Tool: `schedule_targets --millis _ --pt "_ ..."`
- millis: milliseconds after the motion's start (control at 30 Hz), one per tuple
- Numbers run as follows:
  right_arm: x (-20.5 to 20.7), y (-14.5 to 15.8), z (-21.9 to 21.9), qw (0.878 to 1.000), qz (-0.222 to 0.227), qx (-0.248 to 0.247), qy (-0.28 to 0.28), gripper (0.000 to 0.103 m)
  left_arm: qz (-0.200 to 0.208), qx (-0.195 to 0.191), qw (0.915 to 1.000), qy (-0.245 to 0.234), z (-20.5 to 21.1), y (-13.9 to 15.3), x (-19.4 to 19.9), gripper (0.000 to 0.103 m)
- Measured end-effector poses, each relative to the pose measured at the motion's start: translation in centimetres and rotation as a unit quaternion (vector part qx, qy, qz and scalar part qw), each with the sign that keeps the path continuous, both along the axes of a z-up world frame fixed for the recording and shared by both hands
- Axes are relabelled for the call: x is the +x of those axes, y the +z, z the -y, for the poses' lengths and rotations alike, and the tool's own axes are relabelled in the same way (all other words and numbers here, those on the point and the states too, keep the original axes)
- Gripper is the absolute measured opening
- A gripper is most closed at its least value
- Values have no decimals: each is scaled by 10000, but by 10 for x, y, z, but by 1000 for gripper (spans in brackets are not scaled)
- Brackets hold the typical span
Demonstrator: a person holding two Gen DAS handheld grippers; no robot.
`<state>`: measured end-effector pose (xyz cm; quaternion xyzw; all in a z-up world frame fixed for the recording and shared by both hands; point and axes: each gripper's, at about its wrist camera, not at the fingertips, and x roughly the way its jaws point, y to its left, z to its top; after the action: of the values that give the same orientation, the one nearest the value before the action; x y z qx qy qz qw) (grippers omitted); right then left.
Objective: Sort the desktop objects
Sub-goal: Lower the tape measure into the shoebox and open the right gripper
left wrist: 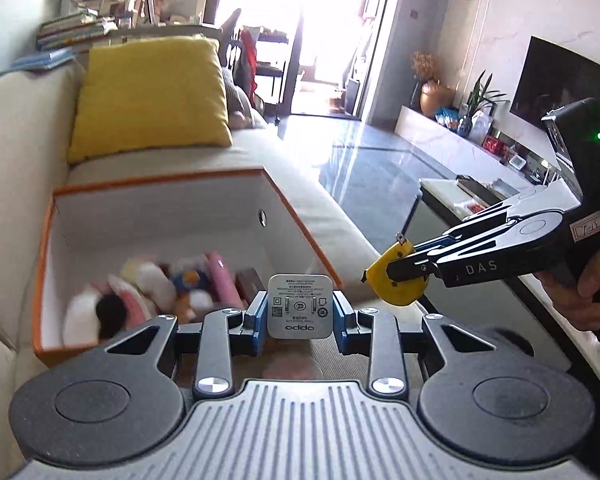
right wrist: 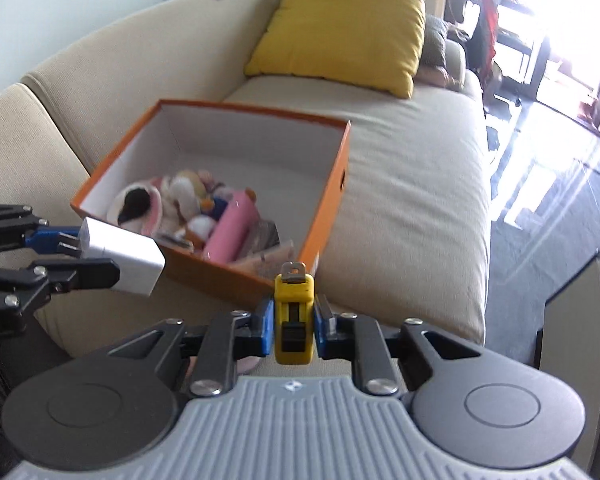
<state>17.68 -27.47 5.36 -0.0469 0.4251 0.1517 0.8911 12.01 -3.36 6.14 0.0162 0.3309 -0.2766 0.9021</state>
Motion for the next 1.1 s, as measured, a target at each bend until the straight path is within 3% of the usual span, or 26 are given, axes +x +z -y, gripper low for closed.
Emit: schedule_targets --millis 233,567,867,1100 --pt "51 21 -18 9992 -22 -6 391 21 187 41 9997 141 -7 21 34 37" --pt "115 5 -59 9865 -541 -857 1290 21 1 75 9998 208 -18 7 76 37" --pt "148 -36 -99 9529 -1060 -1862 2147 21 -156 16 9995 263 -26 -8 102 37" --pt "170 -79 -114 9162 -1926 -2364 2600 21 -272 -6 9993 249 -29 -21 115 37"
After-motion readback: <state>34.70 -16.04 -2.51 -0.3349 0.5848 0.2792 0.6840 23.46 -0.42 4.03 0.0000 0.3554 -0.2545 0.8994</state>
